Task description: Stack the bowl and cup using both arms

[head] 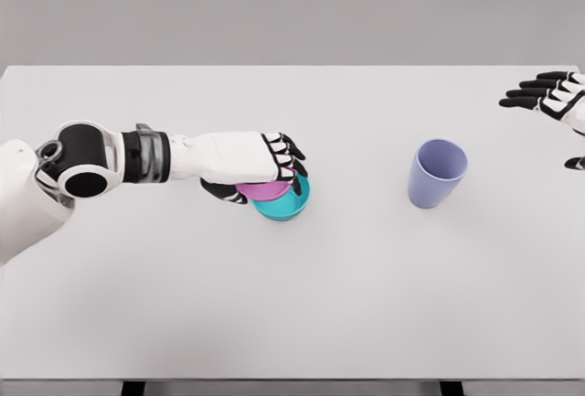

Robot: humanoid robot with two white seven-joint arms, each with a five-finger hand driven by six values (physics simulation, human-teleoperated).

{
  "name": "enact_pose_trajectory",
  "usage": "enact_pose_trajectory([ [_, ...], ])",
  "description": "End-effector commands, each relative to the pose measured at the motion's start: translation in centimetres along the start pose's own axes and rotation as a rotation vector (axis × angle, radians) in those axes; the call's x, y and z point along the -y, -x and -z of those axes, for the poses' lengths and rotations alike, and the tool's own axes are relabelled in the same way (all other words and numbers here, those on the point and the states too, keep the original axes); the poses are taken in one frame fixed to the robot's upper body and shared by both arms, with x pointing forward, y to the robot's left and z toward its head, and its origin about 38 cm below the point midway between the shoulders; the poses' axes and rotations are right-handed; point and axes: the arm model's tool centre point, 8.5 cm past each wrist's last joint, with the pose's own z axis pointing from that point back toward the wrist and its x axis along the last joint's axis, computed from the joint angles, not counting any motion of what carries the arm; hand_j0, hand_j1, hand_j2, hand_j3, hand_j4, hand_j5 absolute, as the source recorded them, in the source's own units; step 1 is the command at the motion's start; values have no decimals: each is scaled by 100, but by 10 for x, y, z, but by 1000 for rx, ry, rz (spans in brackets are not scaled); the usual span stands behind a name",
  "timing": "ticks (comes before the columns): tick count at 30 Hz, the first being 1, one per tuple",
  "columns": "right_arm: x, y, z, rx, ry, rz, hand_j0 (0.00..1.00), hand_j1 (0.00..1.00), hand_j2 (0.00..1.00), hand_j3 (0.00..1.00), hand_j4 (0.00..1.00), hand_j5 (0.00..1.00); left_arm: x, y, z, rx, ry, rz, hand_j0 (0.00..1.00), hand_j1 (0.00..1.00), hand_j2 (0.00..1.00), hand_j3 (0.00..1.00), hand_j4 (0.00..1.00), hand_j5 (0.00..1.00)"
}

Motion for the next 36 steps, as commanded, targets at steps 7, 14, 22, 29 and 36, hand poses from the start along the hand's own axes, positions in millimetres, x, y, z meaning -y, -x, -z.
enact_pose_trajectory([
  [7,-1,0,0,2,0,8,100,100,100,100,100,100,-2,-3,5,9,-8,1,77,77,77,77,77,77],
  [14,2,0,1,2,6,1,100,100,100,100,100,100,-1,-6,10,17,-9,1,77,77,77,77,77,77],
  [22,2,0,0,2,5,0,100,100,100,100,100,100,-2,-9,16,24,-12,11,79,79,79,79,79,79],
  [29,0,-1,1,3,1,6,100,100,100,100,100,100,-3,-10,17,30,-14,14,88,88,88,88,88,88],
  [36,0,-1,3,8,2,6,100,100,100,100,100,100,-3,-11,16,31,-13,18,89,89,89,89,89,89],
])
